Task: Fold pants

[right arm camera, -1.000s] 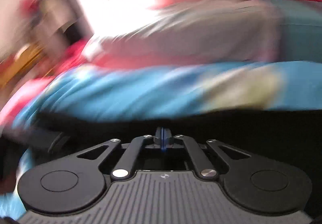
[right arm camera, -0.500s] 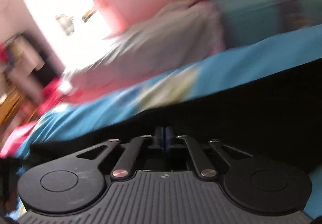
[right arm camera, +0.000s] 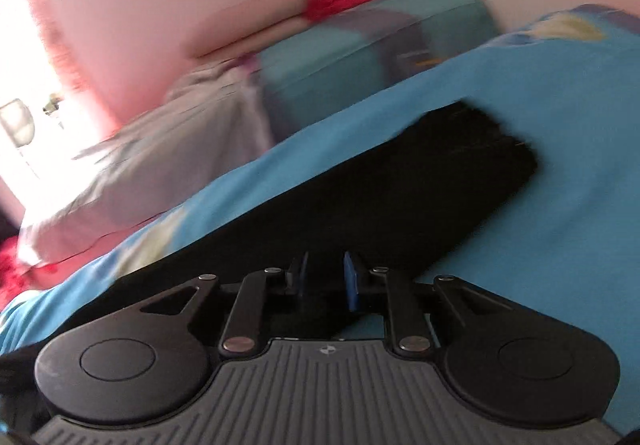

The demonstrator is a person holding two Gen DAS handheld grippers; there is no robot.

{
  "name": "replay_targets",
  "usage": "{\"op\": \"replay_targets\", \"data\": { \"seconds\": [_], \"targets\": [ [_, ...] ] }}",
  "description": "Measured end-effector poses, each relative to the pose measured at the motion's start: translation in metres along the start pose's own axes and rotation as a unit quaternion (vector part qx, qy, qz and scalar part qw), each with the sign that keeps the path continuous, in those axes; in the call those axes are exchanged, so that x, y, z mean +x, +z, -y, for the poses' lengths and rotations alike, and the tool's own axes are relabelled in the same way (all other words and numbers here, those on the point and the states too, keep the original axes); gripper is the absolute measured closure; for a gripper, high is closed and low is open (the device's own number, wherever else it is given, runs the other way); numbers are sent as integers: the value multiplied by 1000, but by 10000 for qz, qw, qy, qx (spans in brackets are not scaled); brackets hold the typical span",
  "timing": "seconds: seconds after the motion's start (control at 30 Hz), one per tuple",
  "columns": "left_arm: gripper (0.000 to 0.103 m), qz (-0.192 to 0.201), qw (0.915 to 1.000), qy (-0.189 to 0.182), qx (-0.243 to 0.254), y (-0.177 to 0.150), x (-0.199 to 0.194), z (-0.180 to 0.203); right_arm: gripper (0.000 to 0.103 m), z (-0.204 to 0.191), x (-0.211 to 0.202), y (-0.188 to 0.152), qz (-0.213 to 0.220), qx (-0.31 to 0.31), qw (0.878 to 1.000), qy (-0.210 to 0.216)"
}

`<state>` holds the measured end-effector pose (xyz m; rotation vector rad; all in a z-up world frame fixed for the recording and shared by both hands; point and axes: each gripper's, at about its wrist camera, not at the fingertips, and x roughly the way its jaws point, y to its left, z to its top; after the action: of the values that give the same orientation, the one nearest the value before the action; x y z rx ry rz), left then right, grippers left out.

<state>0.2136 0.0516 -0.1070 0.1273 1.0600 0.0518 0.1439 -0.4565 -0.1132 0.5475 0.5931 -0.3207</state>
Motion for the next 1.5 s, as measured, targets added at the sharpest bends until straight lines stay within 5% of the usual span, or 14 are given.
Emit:
{"op": "replay_targets", "data": {
  "seconds": [0.07, 0.13, 0.17, 0.27, 0.5, 0.57, 1.0, 1.13, 1.3, 1.37, 1.43, 1.5],
  "targets": [
    [0, -16, 10000, 17, 1, 0, 1, 0, 70, 13, -12, 0, 69, 74, 9997, -200],
    [0, -38, 10000, 38, 2, 1, 1, 1, 30, 14, -18, -2, 197, -52, 9979, -608],
    [0, -52, 10000, 52, 7, 2, 1, 2, 26, 14, -20, -4, 280, -71, 9950, -959],
    [0, -85, 9999, 92, 16, 4, 3, 2, 28, 21, -27, -12, 236, 58, 9920, -1235],
    [0, -101, 9998, 157, 21, 4, 5, 3, 23, 38, -43, -32, -258, 700, 9964, -391],
    [0, -110, 9998, 156, 26, 4, 6, 3, 17, 37, -46, -33, -212, 732, 9968, -230],
    [0, -38, 10000, 78, 6, 2, 7, 1, 16, 53, 2, 7, 99, 816, 9955, 478],
    [0, -19, 10000, 64, -7, 1, 7, 1, 23, 58, 0, 2, 39, 1528, 9846, 853],
    [0, -8, 10000, 23, 5, 1, 8, -1, 27, 47, 1, -15, -104, 1195, 9849, 1248],
    [0, 10, 10000, 14, 9, 1, 8, -2, 42, 50, 8, -8, -47, 1422, 9826, 1192],
    [0, 40, 10000, -2, -41, 0, 6, -3, 87, 57, 16, -2, -22, 1813, 9789, 939],
    [0, 50, 9999, -50, -134, 0, 1, -7, 87, 64, 19, 2, -111, 2100, 9740, 848]
  ]
}}
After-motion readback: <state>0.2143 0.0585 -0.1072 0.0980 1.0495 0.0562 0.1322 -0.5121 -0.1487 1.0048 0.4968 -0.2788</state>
